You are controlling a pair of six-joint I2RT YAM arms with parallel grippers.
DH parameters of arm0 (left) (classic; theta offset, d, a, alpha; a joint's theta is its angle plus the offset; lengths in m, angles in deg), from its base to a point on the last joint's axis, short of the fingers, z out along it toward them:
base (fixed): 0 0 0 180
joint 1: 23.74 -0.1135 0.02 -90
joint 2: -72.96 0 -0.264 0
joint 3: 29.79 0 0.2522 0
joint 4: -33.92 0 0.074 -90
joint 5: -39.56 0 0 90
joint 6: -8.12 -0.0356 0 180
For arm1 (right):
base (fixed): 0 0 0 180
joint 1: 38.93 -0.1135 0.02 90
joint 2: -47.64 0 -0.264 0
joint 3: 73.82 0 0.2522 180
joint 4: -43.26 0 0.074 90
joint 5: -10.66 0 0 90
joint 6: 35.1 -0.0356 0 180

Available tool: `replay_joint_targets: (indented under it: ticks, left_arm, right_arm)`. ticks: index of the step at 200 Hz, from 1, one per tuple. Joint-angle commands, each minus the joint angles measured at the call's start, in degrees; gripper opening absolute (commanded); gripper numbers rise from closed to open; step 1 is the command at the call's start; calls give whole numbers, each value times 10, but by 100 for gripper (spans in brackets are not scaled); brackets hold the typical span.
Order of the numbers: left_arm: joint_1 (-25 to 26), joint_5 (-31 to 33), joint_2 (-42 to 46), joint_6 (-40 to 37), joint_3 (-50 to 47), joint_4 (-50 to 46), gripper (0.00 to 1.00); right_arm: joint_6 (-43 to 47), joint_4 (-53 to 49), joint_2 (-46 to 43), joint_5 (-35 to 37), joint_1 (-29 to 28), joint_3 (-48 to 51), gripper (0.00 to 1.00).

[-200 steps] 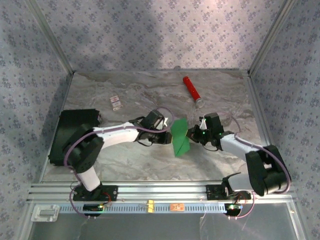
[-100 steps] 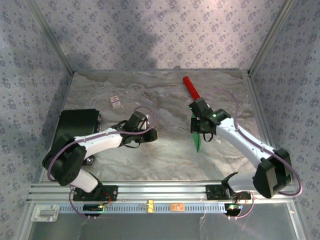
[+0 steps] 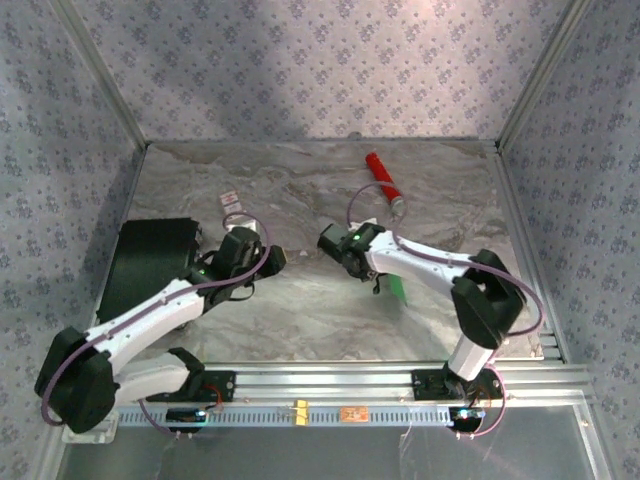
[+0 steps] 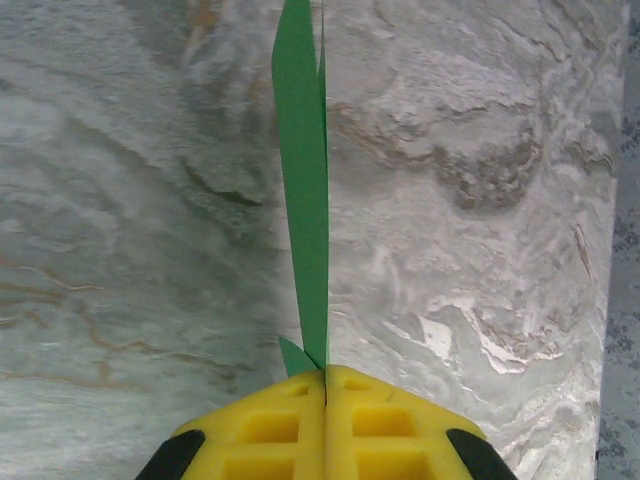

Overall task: Fold a paper plane with a square sheet of paper (pick it up from the middle)
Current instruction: Turn over the paper at the center of the table.

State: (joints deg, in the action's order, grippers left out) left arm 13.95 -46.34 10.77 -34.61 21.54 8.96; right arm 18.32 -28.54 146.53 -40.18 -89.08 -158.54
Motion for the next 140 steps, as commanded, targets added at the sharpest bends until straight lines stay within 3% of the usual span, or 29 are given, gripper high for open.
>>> replay_joint_targets:
  ticks: [1, 26, 55, 84, 101, 140]
  left_arm:
    - [-7, 41, 31, 7, -9, -37, 40]
    - [-10, 42, 46, 9, -15, -40, 40]
    - [-10, 33, 45, 11, -14, -41, 40]
    - [-12, 16, 37, -1, -5, -39, 40]
    - [-14, -11, 18, -14, 5, -37, 40]
    - [-17, -104, -65, -27, 33, 1, 39]
  right_arm:
    - [-31, 0, 46, 0, -31, -39, 6]
    - [-26, 39, 84, -57, -47, -69, 9]
    - [-13, 126, 76, -174, -40, -61, 16]
    - [-13, 258, -17, -293, -5, 20, 36]
    - [-26, 332, -93, -353, 36, 115, 40]
    - [-51, 479, -231, -542, 176, 304, 29]
